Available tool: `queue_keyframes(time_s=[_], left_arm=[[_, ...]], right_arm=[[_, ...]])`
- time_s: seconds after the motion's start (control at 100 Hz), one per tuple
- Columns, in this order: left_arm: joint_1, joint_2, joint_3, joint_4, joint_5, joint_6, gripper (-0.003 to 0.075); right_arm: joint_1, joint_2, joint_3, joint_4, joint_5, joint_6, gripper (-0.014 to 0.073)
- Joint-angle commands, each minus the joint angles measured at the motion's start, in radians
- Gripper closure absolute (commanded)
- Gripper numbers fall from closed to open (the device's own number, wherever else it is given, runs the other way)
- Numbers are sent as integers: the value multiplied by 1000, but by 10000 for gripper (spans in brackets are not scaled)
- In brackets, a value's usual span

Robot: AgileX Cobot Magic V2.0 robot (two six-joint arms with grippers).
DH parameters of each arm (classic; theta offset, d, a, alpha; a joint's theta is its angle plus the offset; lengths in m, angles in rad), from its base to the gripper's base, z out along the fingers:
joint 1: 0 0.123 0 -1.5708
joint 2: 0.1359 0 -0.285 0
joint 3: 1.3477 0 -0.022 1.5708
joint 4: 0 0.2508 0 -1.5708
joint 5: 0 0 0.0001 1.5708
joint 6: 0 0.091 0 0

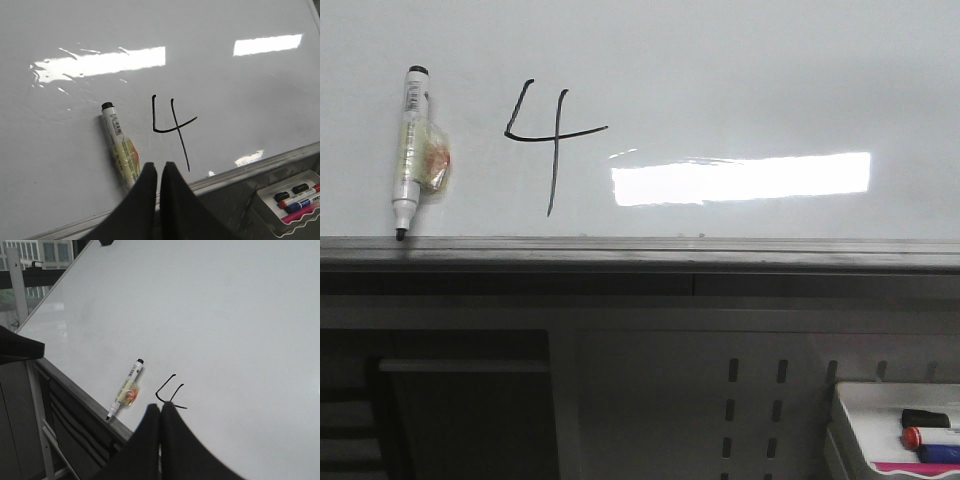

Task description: Write number 4 on whiteboard

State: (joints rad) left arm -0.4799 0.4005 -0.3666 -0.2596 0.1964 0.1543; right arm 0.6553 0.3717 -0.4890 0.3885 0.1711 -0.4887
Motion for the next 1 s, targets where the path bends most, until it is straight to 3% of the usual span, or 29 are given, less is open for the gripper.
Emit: queue_keyframes(time_s=[0.0, 0.21, 0.75, 0.86, 0.99], left_arm=[[-8, -90, 19, -5, -78, 19, 741], [-8, -222, 45, -26, -76, 19, 741], [-8, -226, 56, -26, -80, 17, 741], [30, -230, 89, 63, -115, -53, 741], [149, -263, 158, 225, -168, -119, 741]], right_arm=[[-4, -79, 24, 12, -71, -1, 659], [-4, -207, 92, 14, -47, -1, 659], [-4, -213, 94, 14, -31, -1, 659], [-4, -213, 94, 14, -30, -1, 659], [-4, -213, 94, 14, -30, -1, 659]])
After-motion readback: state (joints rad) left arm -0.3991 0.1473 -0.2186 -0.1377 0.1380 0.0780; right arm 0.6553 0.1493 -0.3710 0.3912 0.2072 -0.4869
